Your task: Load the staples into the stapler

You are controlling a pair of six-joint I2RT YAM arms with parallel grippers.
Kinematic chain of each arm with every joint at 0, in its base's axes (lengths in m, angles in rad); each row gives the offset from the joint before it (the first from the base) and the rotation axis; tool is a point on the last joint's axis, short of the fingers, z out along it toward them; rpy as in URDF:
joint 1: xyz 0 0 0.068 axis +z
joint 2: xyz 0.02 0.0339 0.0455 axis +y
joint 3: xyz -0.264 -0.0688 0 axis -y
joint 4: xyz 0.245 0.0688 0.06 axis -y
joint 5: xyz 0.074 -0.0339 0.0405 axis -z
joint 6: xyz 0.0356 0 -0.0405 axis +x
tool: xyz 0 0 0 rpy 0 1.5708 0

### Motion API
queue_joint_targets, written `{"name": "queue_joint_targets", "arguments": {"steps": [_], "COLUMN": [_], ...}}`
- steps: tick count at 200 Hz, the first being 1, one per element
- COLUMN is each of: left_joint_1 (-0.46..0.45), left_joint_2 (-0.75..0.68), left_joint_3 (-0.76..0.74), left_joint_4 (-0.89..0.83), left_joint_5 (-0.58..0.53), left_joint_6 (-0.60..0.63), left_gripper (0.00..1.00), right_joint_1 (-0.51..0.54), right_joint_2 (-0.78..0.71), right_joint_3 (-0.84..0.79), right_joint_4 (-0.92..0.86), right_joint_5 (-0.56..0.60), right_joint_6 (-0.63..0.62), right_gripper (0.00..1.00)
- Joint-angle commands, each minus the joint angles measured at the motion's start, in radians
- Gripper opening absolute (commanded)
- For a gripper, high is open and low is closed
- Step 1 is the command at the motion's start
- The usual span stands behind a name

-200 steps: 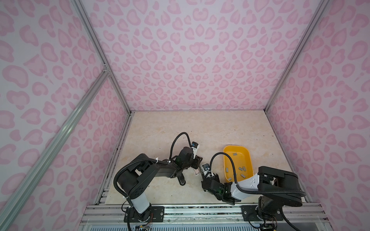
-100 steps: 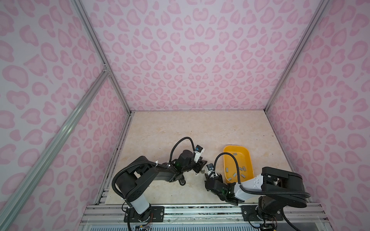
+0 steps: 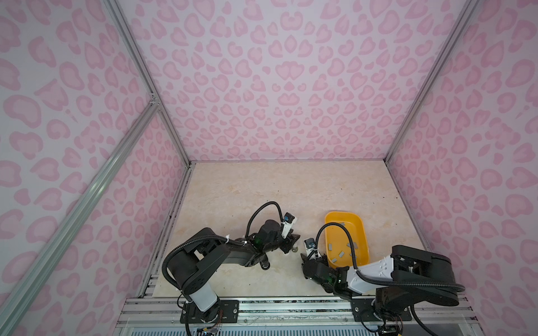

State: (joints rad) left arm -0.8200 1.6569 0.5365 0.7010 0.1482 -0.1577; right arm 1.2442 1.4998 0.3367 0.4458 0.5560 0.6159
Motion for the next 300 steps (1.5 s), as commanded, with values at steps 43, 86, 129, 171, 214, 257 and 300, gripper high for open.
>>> {"name": "queue_joint_targets", "arguments": {"steps": [43,86,129,171,214,257,300], "left_joint_1": [-0.001,-0.001,-0.001,-0.001,-0.001,-0.001,-0.001], "left_joint_2": [-0.056,-0.067,-0.07,-0.062,-0.058,-0.04,-0.043], "left_joint_3": [-0.053,-0.067,-0.078,-0.074,-0.074,-0.065,-0.069], "left_joint_4": [0.095,0.113,0.122,0.121,0.12,0.109,0.113], "left_joint_5": [-0.042,-0.055,-0.072,-0.078,-0.071,-0.099,-0.133], "left_joint_6": [0.02,0.021,0.03,0.037,0.052,0.077,0.07], "left_gripper": [0.43,0.43,0.43,0.43,0.43,0.43,0.41], "right_joint_1": [0.018,-0.004,-0.045,-0.052,-0.054,-0.051,-0.057], "right_joint_2": [-0.178,-0.192,-0.122,-0.031,0.024,-0.003,-0.077], "right_joint_3": [0.0,0.059,0.121,0.172,0.178,0.168,0.177], "right_joint_4": [-0.066,-0.116,-0.12,-0.109,-0.095,-0.093,-0.126], "right_joint_5": [0.027,0.007,-0.039,-0.062,-0.064,-0.063,-0.033], "right_joint_6": [-0.041,-0.055,-0.062,-0.068,-0.056,-0.06,-0.09], "right_gripper": [0.37,0.39,0.38,0.36,0.34,0.32,0.37]}}
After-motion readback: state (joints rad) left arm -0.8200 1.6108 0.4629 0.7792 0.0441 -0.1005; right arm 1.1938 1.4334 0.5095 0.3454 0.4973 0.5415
